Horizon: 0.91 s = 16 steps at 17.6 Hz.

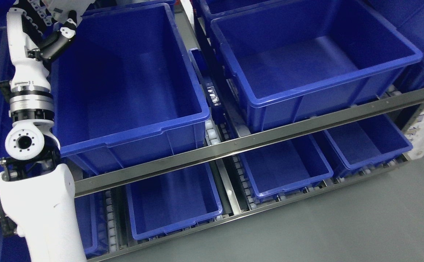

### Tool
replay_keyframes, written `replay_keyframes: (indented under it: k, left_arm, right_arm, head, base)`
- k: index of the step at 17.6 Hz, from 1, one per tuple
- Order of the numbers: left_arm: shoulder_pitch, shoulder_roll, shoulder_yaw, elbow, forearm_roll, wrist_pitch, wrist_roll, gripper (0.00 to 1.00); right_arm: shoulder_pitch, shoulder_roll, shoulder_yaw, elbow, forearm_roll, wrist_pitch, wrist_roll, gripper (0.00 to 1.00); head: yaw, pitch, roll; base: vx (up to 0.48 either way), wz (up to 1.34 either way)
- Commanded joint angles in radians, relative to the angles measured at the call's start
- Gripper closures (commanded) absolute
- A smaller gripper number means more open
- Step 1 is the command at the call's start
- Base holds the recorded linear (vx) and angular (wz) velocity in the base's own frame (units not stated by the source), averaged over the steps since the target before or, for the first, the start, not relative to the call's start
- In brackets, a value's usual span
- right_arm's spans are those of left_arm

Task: Place circuit breaker on shelf
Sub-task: 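Extend the left hand over the upper blue bin and lower the breaker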

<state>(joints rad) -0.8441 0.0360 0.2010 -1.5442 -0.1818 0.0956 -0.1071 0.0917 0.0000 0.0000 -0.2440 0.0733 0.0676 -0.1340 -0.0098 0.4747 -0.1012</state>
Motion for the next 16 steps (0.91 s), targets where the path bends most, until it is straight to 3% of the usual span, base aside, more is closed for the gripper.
replay_keyframes:
  k: [1,5,10,14,16]
  left_arm:
    - [-0.065,0.191,-0.253,0.264,-0.062,0.021,-0.042,0.86]
    - [-0.200,0.150,-0.373,0.569,-0.149,0.015,-0.056,0.86]
    - [-0.349,0.042,-0.376,1.000,-0.274,-0.057,-0.052,0.86]
    - [-0.406,0.009,-0.380,1.194,-0.338,-0.080,-0.049,0.86]
    - [-0.408,0.004,-0.419,1.224,-0.350,-0.080,-0.043,0.85]
  right_arm:
    - [0.000,-0.017,0.020,0.000,0.000,0.011,-0.002,0.00]
    - [0.000,-0.017,0.020,0.000,0.000,0.012,-0.001,0.00]
    - [0.000,-0.017,0.020,0.000,0.000,0.012,-0.001,0.00]
    - [0.000,-0.017,0.020,0.000,0.000,0.012,-0.003,0.00]
    - [0.000,-0.017,0.020,0.000,0.000,0.011,-0.003,0.00]
  head:
    - [0.0000,0.000,0.000]
    - [0.0000,0.000,0.000]
    - [0.0000,0.000,0.000]
    - [0.0000,0.000,0.000]
    - [0.0000,0.000,0.000]
  base:
    - [0.102,0.47]
    - [0.073,0.25]
    - [0.050,0.10]
    - [0.012,0.02]
    - [-0.006,-0.04]
